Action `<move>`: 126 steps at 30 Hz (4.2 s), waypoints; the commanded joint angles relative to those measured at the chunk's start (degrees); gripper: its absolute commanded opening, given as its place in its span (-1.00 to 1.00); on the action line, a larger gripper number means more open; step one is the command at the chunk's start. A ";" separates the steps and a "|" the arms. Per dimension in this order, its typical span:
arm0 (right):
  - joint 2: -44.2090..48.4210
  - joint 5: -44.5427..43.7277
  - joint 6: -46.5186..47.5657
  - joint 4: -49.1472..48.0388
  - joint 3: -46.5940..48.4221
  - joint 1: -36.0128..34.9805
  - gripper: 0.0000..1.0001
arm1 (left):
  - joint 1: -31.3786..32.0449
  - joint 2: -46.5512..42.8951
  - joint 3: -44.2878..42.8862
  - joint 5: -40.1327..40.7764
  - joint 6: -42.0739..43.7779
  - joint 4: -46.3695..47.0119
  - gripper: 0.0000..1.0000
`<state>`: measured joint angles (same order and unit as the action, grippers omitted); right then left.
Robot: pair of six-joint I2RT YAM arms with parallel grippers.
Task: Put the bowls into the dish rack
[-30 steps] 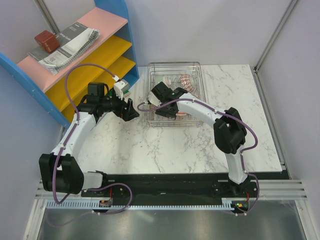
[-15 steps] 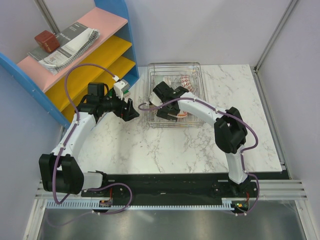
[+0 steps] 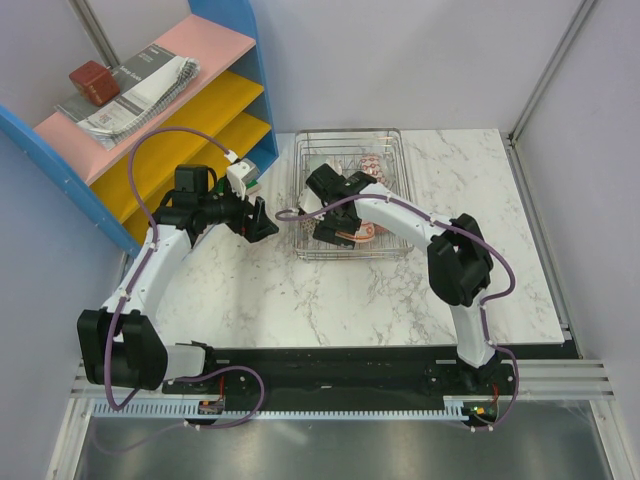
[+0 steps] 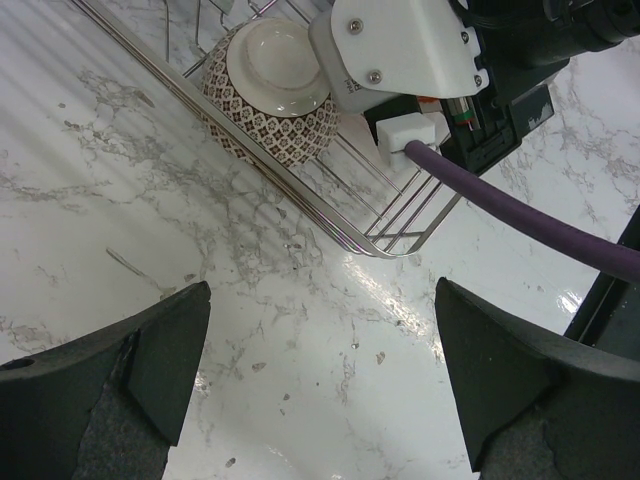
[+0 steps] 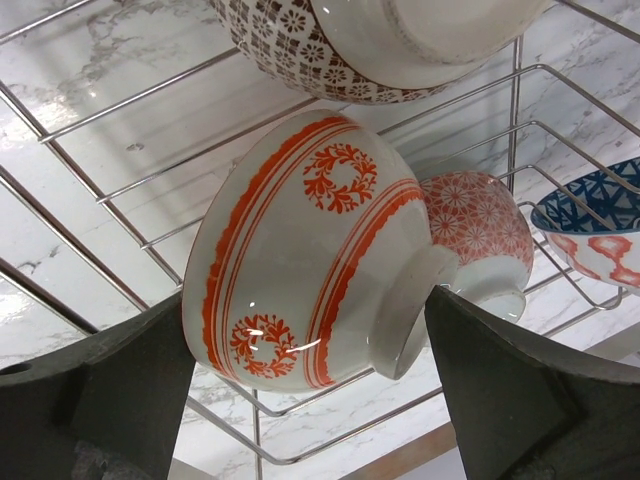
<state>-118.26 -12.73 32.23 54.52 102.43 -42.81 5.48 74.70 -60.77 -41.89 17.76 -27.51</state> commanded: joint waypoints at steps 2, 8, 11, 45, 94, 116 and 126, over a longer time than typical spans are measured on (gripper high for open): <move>-1.36 4.99 0.20 6.91 3.38 -0.70 0.96 | -0.38 -0.87 -0.58 0.49 1.84 1.49 0.99; -2.50 8.33 0.29 9.20 7.34 0.44 0.96 | -0.38 -0.78 -0.75 0.40 1.75 1.40 0.99; -2.86 10.53 0.29 9.64 8.75 1.14 0.96 | -0.38 -0.78 -0.75 0.32 1.84 1.32 0.99; -3.82 13.79 3.80 13.32 8.57 3.17 0.96 | -0.47 -0.78 -0.31 0.76 2.72 0.52 0.99; -8.39 9.04 13.92 28.62 23.34 3.26 0.96 | -0.47 0.54 -2.77 0.49 3.16 -1.85 0.99; -2.07 10.45 11.02 21.51 19.29 3.17 0.96 | -0.47 0.36 -1.98 0.67 3.95 -2.02 0.99; 10.13 11.04 -4.08 -1.67 16.51 8.95 0.96 | -1.08 0.10 -2.86 -1.35 4.39 -1.76 0.99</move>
<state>-119.28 -4.43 37.23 67.20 122.61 -38.65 5.10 75.40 -61.32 -40.88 20.27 -29.91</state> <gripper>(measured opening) 0.982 0.994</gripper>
